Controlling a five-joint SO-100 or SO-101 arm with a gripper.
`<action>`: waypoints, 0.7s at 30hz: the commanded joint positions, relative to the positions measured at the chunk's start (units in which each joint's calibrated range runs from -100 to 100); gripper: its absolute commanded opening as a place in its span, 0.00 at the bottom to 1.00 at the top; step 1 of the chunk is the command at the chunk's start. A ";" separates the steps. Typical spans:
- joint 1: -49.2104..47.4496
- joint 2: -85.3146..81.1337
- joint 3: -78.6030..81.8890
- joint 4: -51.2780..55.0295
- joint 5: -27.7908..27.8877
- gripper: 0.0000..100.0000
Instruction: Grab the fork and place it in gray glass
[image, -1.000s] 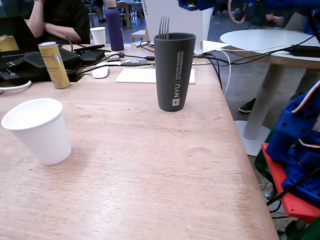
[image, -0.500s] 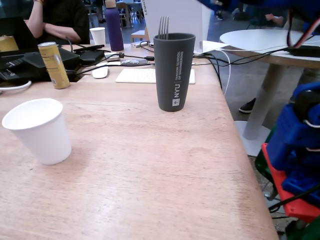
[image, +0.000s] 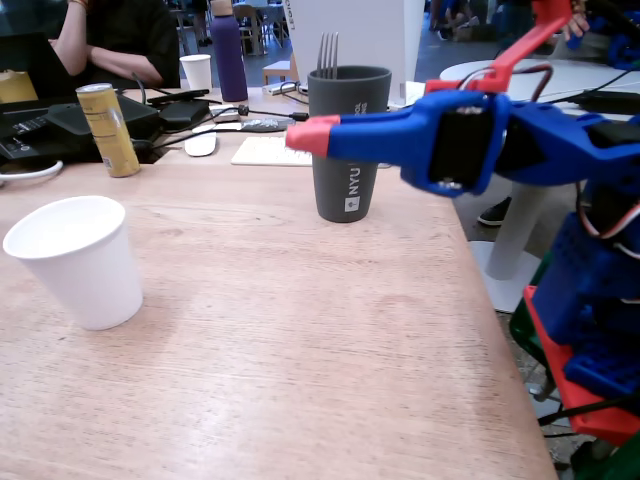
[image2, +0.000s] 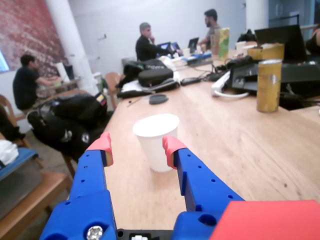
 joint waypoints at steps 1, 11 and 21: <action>-2.65 -3.00 0.71 16.40 0.59 0.22; -2.65 -7.80 0.71 42.43 0.63 0.00; -2.31 -7.80 0.71 42.43 0.59 0.00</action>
